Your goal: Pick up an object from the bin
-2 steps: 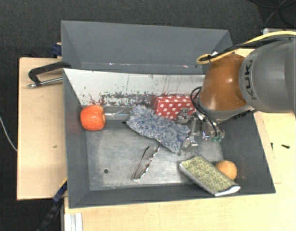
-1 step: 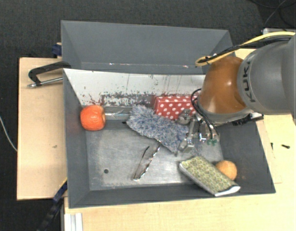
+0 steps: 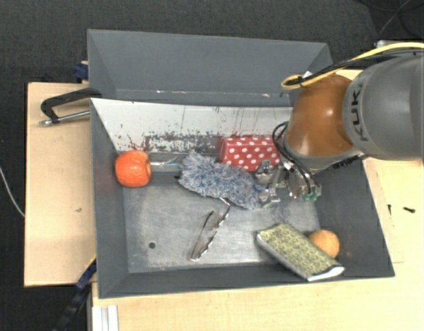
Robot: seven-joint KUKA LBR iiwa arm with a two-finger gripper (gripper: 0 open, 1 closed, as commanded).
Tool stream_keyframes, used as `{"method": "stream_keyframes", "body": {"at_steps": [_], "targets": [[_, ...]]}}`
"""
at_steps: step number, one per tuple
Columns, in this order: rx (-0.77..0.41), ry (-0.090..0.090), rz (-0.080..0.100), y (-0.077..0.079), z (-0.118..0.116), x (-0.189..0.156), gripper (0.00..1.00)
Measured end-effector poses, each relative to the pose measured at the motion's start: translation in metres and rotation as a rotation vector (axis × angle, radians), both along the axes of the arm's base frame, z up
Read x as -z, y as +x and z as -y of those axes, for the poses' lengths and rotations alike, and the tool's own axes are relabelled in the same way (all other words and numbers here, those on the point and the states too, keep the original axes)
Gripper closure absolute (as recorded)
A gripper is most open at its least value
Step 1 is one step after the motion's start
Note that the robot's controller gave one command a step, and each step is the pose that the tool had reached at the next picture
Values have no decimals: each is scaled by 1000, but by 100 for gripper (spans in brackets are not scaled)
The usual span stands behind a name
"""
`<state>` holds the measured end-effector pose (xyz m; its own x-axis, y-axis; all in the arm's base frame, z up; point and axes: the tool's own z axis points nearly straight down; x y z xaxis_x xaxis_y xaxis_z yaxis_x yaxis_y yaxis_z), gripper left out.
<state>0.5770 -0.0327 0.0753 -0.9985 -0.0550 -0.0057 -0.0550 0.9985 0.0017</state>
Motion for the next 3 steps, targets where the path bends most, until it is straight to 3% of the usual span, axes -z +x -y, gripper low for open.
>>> {"method": "stream_keyframes", "body": {"at_steps": [3], "targets": [[0,-1,-2,-1,0,-5,100]]}}
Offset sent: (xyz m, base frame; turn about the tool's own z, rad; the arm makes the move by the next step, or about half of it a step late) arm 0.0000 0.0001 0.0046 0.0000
